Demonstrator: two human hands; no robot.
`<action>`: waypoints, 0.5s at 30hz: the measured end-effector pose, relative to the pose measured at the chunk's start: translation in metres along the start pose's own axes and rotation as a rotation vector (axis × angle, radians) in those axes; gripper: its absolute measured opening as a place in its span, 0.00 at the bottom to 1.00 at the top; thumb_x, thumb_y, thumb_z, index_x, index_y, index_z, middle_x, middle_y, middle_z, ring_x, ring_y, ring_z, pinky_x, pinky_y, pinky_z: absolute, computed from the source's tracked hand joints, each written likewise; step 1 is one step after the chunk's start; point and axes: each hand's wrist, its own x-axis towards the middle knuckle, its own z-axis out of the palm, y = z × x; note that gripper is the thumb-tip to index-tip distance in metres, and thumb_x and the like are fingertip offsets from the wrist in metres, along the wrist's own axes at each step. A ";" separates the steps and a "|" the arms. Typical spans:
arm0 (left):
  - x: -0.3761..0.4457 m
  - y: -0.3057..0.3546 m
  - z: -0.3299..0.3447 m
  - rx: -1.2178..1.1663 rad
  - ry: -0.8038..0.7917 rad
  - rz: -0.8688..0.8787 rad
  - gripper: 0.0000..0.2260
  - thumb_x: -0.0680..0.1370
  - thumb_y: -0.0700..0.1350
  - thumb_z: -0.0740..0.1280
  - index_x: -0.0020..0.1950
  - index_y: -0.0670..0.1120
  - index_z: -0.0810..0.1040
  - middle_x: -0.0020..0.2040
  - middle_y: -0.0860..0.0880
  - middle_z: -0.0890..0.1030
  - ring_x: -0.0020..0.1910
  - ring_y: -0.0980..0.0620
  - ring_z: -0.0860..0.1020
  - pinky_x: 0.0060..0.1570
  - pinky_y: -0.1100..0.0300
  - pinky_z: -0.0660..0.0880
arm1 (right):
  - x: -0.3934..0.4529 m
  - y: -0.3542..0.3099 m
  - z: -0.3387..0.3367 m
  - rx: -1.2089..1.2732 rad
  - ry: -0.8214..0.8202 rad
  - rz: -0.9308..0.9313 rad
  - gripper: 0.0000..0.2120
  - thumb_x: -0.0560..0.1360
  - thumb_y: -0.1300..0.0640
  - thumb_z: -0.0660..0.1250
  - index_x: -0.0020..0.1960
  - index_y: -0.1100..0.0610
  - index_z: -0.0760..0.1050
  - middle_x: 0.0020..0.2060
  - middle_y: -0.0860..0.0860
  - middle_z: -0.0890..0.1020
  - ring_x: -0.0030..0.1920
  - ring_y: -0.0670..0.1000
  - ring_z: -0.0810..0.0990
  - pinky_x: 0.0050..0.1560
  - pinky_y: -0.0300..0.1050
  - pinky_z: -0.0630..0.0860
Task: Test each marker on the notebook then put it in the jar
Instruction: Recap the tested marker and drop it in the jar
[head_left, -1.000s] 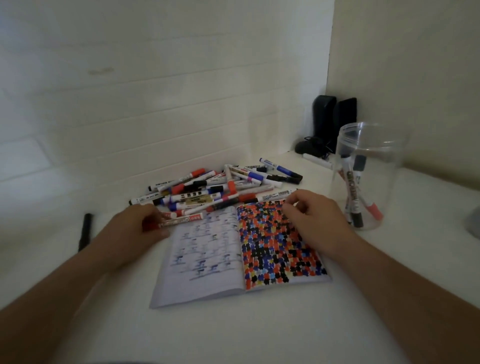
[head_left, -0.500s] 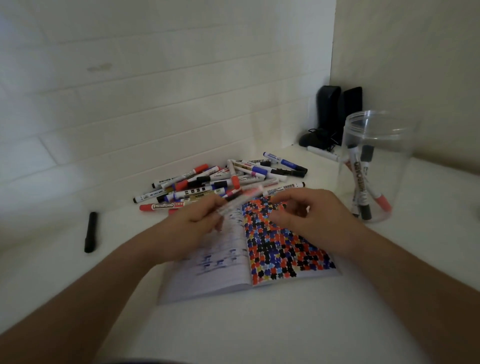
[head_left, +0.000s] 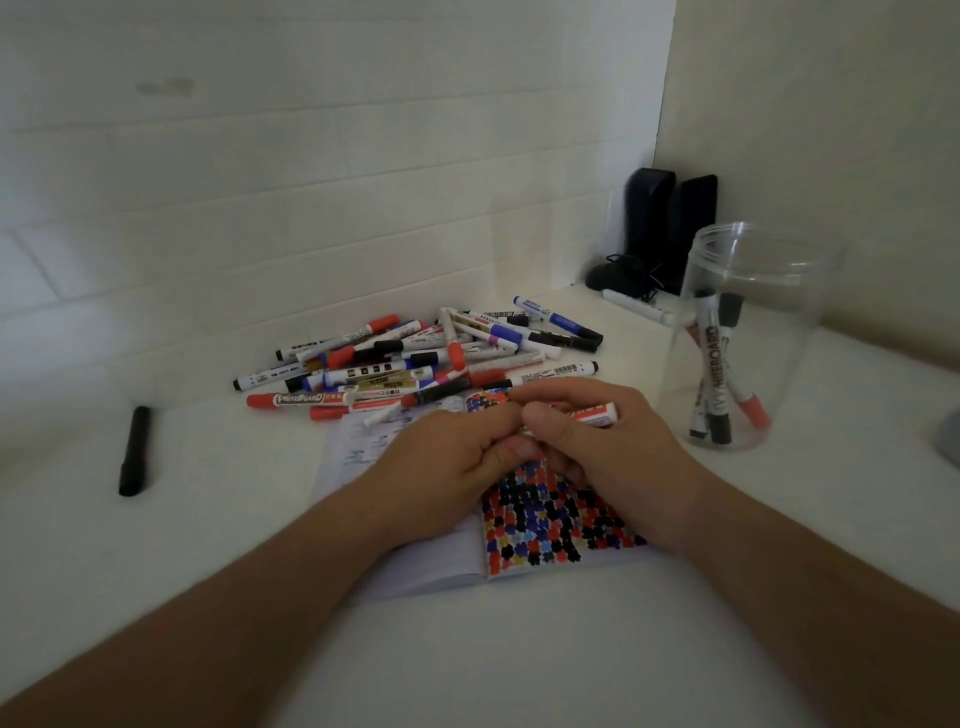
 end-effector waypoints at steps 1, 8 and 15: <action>0.000 0.000 0.000 0.003 -0.004 -0.007 0.17 0.83 0.63 0.53 0.60 0.56 0.77 0.38 0.56 0.78 0.36 0.57 0.76 0.36 0.54 0.75 | 0.000 0.000 0.000 -0.009 0.006 0.005 0.08 0.81 0.57 0.70 0.57 0.50 0.85 0.36 0.47 0.85 0.35 0.45 0.81 0.35 0.36 0.76; 0.001 0.002 0.001 0.028 -0.022 -0.024 0.16 0.83 0.64 0.51 0.61 0.61 0.75 0.38 0.56 0.78 0.37 0.59 0.76 0.36 0.59 0.71 | 0.001 0.001 0.003 -0.017 0.047 0.049 0.08 0.82 0.59 0.68 0.53 0.50 0.85 0.32 0.51 0.81 0.33 0.47 0.78 0.34 0.38 0.75; -0.002 0.008 0.002 0.034 0.017 -0.003 0.14 0.82 0.65 0.52 0.65 0.67 0.67 0.35 0.54 0.76 0.33 0.60 0.74 0.34 0.61 0.67 | -0.001 0.000 0.004 0.031 0.064 0.047 0.07 0.81 0.59 0.69 0.56 0.52 0.83 0.31 0.47 0.80 0.31 0.44 0.76 0.33 0.38 0.73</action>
